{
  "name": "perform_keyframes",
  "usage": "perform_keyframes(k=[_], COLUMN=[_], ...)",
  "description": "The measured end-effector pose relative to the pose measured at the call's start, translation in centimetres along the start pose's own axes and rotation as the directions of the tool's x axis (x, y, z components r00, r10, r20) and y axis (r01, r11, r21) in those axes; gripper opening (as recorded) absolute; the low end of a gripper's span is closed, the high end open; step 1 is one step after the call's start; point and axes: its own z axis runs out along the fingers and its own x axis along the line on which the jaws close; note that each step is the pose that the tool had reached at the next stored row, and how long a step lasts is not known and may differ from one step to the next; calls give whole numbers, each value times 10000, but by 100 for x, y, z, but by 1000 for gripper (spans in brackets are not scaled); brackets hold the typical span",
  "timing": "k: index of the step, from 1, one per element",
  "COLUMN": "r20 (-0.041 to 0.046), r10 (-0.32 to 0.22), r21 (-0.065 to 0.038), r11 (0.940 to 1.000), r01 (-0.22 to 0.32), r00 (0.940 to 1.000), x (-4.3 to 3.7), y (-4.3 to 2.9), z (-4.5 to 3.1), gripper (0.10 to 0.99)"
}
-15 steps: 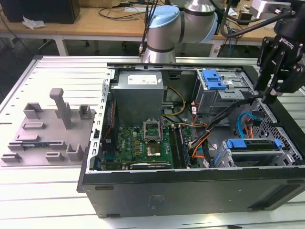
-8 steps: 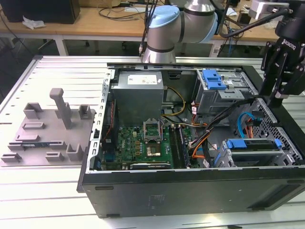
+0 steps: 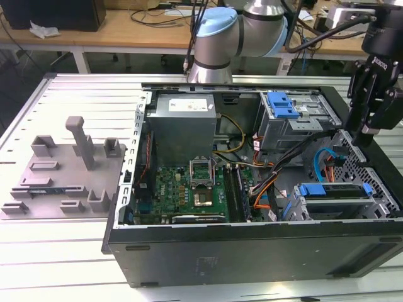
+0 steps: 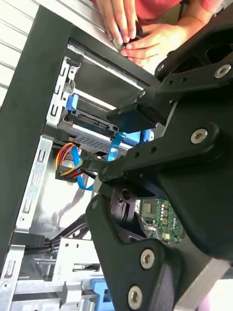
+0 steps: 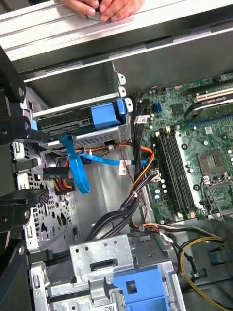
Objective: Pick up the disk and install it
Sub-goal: 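Insert the first disk wire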
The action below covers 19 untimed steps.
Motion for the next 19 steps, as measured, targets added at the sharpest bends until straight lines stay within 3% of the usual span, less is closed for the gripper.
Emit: perform_keyframes(k=[3, 5, 6, 10, 12, 19], r20=[-56, -77, -132, -281, -465, -635], r10=[-5, -23, -60, -120, -127, -132], r21=[15, 23, 40, 67, 91, 97], r11=[10000, 10000, 10000, 9999, 9999, 9999], r01=[5, 23, 60, 122, 131, 138], r00=[10000, 10000, 9999, 9995, 9988, 9979], x=[-56, -93, -136, -142, -142, -161], y=[14, 24, 34, 42, 55, 70], z=[51, 64, 63, 72, 90, 183], gripper=[490, 357, 290, 290, 290, 290])
